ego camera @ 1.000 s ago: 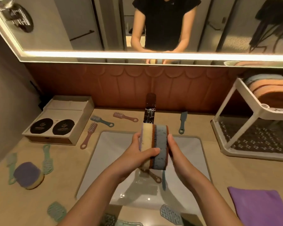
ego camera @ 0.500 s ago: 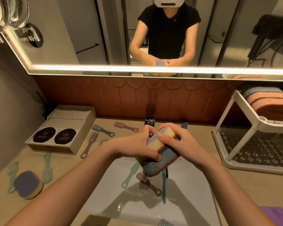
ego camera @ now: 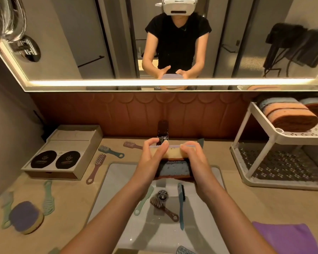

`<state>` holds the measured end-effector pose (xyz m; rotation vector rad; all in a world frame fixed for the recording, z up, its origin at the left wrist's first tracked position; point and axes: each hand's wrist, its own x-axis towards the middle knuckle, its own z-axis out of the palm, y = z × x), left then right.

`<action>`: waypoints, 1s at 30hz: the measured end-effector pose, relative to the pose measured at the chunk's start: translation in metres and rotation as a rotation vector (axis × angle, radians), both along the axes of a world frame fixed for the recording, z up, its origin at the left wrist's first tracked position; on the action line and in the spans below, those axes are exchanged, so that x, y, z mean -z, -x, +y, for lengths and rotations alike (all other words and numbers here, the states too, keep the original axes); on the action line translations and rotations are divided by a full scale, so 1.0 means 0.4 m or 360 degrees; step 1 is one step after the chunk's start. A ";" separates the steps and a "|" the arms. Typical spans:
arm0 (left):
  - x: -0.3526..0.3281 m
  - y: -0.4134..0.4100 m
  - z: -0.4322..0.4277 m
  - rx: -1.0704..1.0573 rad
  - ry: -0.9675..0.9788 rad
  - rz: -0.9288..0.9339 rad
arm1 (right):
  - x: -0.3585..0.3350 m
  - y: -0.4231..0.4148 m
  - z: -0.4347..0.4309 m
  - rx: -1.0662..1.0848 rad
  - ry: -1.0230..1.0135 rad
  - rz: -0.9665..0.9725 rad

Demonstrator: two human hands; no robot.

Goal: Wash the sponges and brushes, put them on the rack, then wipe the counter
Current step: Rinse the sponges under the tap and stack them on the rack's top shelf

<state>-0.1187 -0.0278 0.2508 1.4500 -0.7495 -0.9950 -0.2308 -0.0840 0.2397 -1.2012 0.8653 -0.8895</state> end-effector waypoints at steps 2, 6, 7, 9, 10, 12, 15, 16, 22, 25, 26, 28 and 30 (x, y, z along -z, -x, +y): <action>0.023 0.021 -0.002 -0.0212 0.0064 -0.0150 | 0.003 -0.008 0.012 0.0026 0.0005 -0.0013; 0.030 0.051 -0.017 -0.0407 0.0111 -0.0412 | 0.021 -0.015 0.021 0.0338 0.0205 0.0171; 0.030 0.055 -0.023 -0.0403 0.0094 -0.0474 | 0.024 -0.014 0.021 0.0385 0.0227 0.0215; 0.035 0.064 -0.033 -0.0401 0.0038 -0.0629 | 0.036 -0.008 0.016 0.0448 0.0280 0.0278; 0.041 0.069 -0.036 -0.0405 0.0024 -0.0693 | 0.043 -0.004 0.014 0.0469 0.0326 0.0306; 0.050 0.075 -0.042 -0.0400 0.0023 -0.0769 | 0.055 -0.002 0.010 0.0485 0.0436 0.0385; 0.056 0.080 -0.051 -0.0329 -0.0015 -0.0881 | 0.070 -0.006 0.004 0.0454 0.0577 0.0558; 0.059 0.082 -0.054 -0.0287 -0.0024 -0.0897 | 0.075 -0.007 0.000 0.0440 0.0605 0.0622; 0.082 0.096 -0.070 -0.0070 -0.0028 -0.1038 | 0.091 0.004 -0.024 0.0399 0.0576 0.0764; 0.079 0.109 -0.093 -0.0043 0.0010 -0.1073 | 0.085 0.022 -0.040 0.0400 0.0568 0.0735; 0.076 0.113 -0.104 -0.0042 0.0028 -0.1095 | 0.080 0.032 -0.049 0.0393 0.0563 0.0715; 0.064 0.112 -0.123 -0.0039 0.0005 -0.1132 | 0.071 0.056 -0.072 0.0321 0.0511 0.0659; 0.044 0.112 -0.150 -0.0039 -0.0075 -0.1090 | 0.054 0.096 -0.106 0.0199 0.0378 0.0647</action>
